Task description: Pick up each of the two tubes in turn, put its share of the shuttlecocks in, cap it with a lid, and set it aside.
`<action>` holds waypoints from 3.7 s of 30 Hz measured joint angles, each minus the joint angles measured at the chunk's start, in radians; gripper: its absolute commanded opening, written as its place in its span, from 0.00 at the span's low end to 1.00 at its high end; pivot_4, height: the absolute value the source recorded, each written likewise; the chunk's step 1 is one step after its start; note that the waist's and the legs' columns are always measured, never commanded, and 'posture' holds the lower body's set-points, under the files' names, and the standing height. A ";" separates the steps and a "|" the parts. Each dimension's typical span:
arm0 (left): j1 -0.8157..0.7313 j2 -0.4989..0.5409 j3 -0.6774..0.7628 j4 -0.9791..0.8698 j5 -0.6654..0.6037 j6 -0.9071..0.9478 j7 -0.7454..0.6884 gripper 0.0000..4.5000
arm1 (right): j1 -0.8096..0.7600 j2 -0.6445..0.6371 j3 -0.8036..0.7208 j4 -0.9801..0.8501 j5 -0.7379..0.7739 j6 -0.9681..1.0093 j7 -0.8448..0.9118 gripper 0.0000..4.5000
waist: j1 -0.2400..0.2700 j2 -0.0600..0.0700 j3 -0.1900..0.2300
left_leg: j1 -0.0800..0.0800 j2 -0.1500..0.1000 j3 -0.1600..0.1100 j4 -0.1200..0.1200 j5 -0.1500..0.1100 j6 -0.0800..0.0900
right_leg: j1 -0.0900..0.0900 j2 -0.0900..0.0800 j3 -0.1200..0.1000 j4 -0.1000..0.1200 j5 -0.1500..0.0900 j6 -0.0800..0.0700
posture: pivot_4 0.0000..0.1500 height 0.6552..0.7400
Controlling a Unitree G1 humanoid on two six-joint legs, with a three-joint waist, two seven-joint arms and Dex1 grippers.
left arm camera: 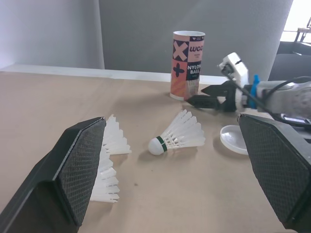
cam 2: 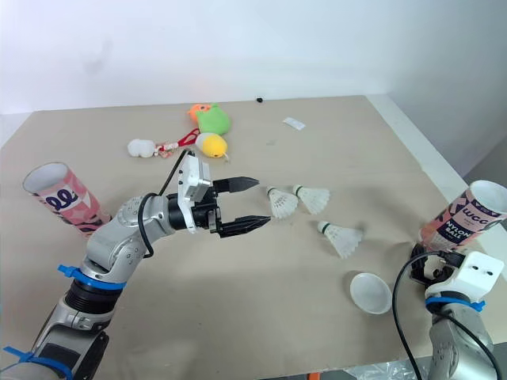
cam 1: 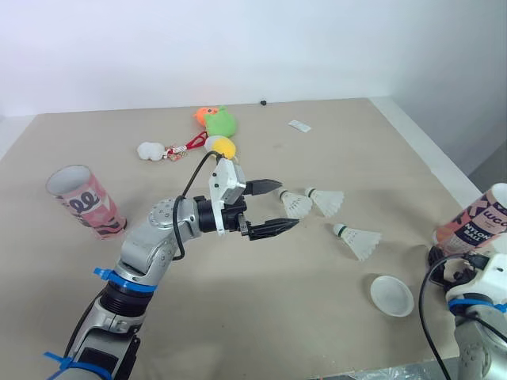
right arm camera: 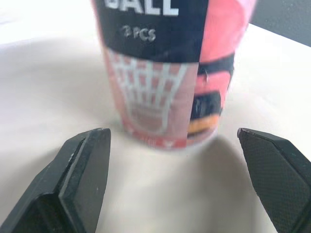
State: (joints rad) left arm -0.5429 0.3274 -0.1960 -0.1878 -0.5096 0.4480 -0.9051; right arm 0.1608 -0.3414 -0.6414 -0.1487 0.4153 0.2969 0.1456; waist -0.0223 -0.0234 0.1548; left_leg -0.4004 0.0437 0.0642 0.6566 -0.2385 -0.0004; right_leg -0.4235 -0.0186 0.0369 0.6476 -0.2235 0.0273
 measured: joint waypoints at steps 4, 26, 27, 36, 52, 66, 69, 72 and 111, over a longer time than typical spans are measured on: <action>0.048 0.028 0.015 -0.003 0.008 -0.009 0.011 1.00 | 0.093 0.017 -0.026 -0.195 0.077 0.003 0.025 0.99 | -0.002 0.002 0.000 | 0.000 0.000 0.002 0.000 0.000 0.000 | -0.001 0.000 0.002 0.000 0.000 0.000 | 1.00 1.00; 0.792 -0.226 0.425 -0.319 0.323 -0.233 0.781 1.00 | -0.425 -0.202 0.800 -0.333 0.062 0.084 0.576 0.99 | 0.004 -0.013 0.003 | 0.001 -0.002 0.003 0.001 -0.002 0.002 | -0.001 -0.004 0.007 -0.002 0.002 0.004 | 1.00 1.00; 0.792 -0.246 0.440 -0.319 0.328 -0.233 0.815 1.00 | -0.438 -0.199 0.809 -0.317 0.057 0.070 0.601 0.99 | 0.004 -0.014 0.003 | 0.000 -0.002 0.003 0.001 -0.002 0.002 | -0.001 -0.004 0.007 -0.002 0.002 0.003 | 1.00 1.00; 0.713 -0.209 0.512 -0.163 0.339 -0.264 0.859 1.00 | -0.507 -0.153 0.842 -0.238 0.044 0.060 0.668 0.99 | 0.001 -0.015 0.002 | 0.001 -0.001 0.003 0.002 -0.001 0.002 | -0.002 -0.002 0.006 -0.002 0.003 -0.001 | 1.00 1.00; 0.378 -0.101 0.562 0.226 0.333 -0.269 0.892 1.00 | -0.527 -0.123 0.845 -0.227 0.041 0.127 0.676 0.99 | 0.002 -0.016 0.002 | 0.000 0.000 0.003 0.002 -0.002 0.002 | -0.002 -0.002 0.005 -0.002 0.008 -0.001 | 1.00 1.00; 0.336 -0.074 0.563 0.301 0.332 -0.298 0.879 0.76 | -0.512 -0.119 0.838 -0.231 0.042 0.152 0.671 1.00 | 0.001 -0.015 0.002 | 0.001 0.000 0.003 0.002 -0.001 0.001 | -0.002 -0.002 0.005 -0.001 0.008 -0.002 | 1.00 1.00; 0.340 -0.075 0.563 0.296 0.331 -0.299 0.889 0.76 | -0.511 -0.119 0.837 -0.231 0.041 0.153 0.661 1.00 | 0.001 -0.015 0.002 | 0.001 0.000 0.004 0.002 -0.002 0.001 | -0.002 -0.002 0.006 -0.001 0.008 -0.002 | 1.00 1.00; 0.349 -0.073 0.563 0.287 0.330 -0.299 0.882 0.76 | -0.492 -0.118 0.836 -0.248 0.033 0.152 0.640 1.00 | 0.001 -0.015 0.001 | 0.001 0.000 0.004 0.002 -0.002 0.001 | -0.002 -0.002 0.006 -0.001 0.008 -0.002 | 1.00 1.00; 0.144 0.744 0.060 0.146 0.385 -0.173 -0.401 0.75 | -0.380 0.235 0.780 -0.017 -0.365 0.090 0.021 0.65 | -0.011 -0.019 0.001 | -0.010 0.004 0.013 -0.001 -0.001 -0.005 | -0.019 0.005 0.009 0.003 0.002 -0.004 | 1.00 1.00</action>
State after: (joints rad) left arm -0.3988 1.0714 -0.1360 -0.0421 -0.1244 0.2748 -1.3063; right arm -0.2195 -0.1063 0.1383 -0.1652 0.0507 0.3870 0.1668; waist -0.0336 -0.0424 0.1555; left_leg -0.4101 0.0478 0.0773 0.6552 -0.2395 -0.0052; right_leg -0.4421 -0.0134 0.0460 0.6505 -0.2212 0.0237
